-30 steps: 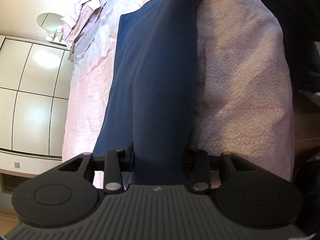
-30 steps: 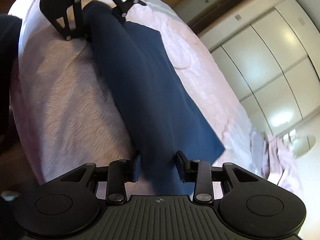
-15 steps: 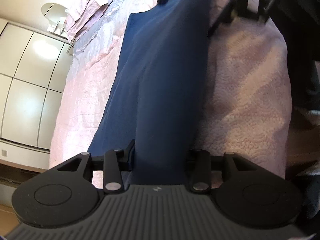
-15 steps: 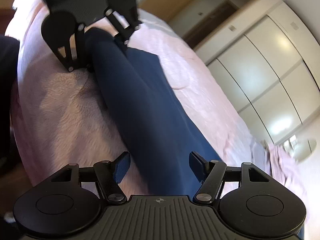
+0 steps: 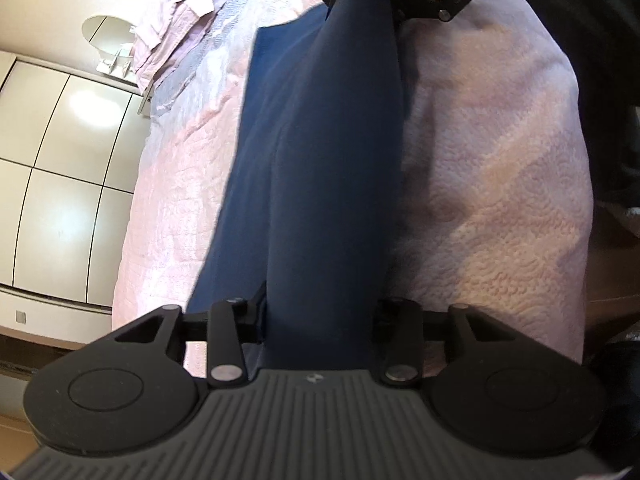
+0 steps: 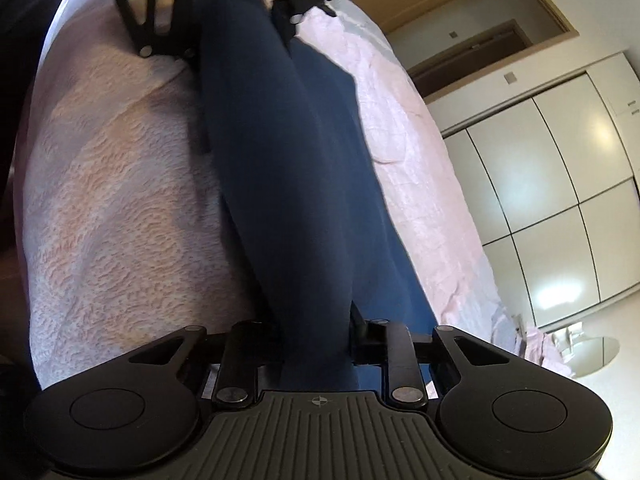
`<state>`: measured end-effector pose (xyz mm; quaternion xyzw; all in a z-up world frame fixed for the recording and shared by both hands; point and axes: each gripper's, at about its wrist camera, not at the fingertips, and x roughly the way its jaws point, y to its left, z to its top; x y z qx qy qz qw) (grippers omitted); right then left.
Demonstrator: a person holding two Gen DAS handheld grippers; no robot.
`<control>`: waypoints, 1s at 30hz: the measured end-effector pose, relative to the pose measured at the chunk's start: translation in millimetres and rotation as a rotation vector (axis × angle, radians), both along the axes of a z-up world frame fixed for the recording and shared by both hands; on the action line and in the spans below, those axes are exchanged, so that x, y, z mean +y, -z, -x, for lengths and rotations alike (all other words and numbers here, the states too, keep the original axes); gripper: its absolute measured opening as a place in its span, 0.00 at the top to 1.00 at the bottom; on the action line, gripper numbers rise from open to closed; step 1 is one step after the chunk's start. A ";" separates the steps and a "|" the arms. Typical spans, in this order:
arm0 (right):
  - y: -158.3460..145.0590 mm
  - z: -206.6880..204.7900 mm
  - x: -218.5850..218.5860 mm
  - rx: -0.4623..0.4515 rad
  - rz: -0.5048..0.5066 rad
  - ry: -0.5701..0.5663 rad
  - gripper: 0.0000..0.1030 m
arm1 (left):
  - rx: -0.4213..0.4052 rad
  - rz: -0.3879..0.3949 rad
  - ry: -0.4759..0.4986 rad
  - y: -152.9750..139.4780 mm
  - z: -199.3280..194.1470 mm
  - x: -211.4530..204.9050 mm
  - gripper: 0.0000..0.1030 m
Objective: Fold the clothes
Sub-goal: 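Lift the folded navy garment off the bed with both tools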
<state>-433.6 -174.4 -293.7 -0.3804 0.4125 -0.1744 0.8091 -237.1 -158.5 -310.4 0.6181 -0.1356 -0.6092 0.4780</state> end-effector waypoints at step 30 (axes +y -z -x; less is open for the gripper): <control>-35.8 -27.5 -3.4 0.001 -0.052 0.007 0.79 | -0.061 -0.001 0.001 -20.0 -13.2 2.1 0.68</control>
